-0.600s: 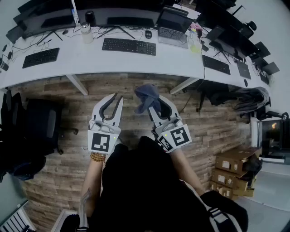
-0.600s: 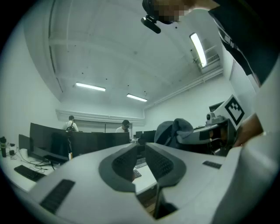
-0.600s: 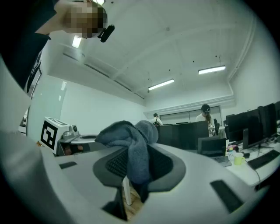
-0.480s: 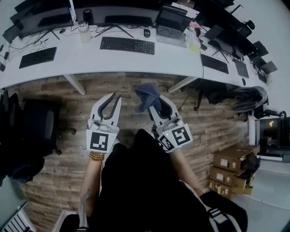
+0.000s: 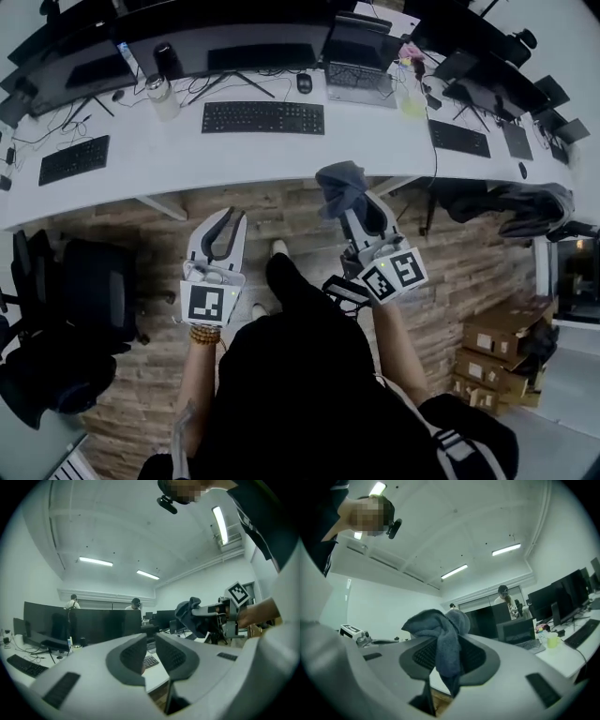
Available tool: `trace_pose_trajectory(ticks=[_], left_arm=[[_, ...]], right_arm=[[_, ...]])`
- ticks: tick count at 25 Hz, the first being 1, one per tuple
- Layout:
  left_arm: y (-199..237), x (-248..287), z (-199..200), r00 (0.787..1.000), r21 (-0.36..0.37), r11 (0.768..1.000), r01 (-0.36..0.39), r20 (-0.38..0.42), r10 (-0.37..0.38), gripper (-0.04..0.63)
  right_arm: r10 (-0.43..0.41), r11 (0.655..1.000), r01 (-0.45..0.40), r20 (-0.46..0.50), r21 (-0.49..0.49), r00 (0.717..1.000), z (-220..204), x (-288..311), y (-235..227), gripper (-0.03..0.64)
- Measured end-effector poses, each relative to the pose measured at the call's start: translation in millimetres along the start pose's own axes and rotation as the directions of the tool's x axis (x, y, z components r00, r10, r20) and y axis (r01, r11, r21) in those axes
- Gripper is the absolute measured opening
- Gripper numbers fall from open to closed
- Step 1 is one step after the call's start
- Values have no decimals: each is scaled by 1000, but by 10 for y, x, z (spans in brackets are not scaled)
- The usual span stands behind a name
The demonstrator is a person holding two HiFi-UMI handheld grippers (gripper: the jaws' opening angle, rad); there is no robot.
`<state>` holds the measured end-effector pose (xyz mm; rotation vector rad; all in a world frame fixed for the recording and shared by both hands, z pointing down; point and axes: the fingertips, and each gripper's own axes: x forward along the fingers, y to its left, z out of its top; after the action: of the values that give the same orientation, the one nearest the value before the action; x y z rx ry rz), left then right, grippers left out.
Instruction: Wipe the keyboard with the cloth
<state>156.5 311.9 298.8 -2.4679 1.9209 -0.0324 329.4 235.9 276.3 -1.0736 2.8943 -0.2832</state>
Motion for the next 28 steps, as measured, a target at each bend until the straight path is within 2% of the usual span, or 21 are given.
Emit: trace_pose_trajectory(ticks=[8,12,15,17,23,28], left_arm=[[623,1149,-148,995,59,998,-32,-97,38,66],[995,1429,-313,989,32,996,-80,-121,84,66],[1195,1554,-544,987,-13,997,-78,-140,76,66],[1302,1639,-708,986,-37,997,-63,-156,56,66],[1786,1968,-1149,979,-38,999,28,-201,-35,66],[2193,2168,-1624,954,-13,986,168,-249,-166,69]], right_arm=[[0,1000,1,-59,17,998,31,860,-1197,106],[-4,999,10,-112,52,994,-144,1285,-1664,106],[-32,994,49,-165,97,986,-356,1580,-1961,106],[-72,989,98,-208,115,975,-522,1734,-2138,106],[-191,958,244,-304,149,933,-940,2134,-2436,107],[-328,907,402,-385,127,863,-1295,2312,-2618,110]])
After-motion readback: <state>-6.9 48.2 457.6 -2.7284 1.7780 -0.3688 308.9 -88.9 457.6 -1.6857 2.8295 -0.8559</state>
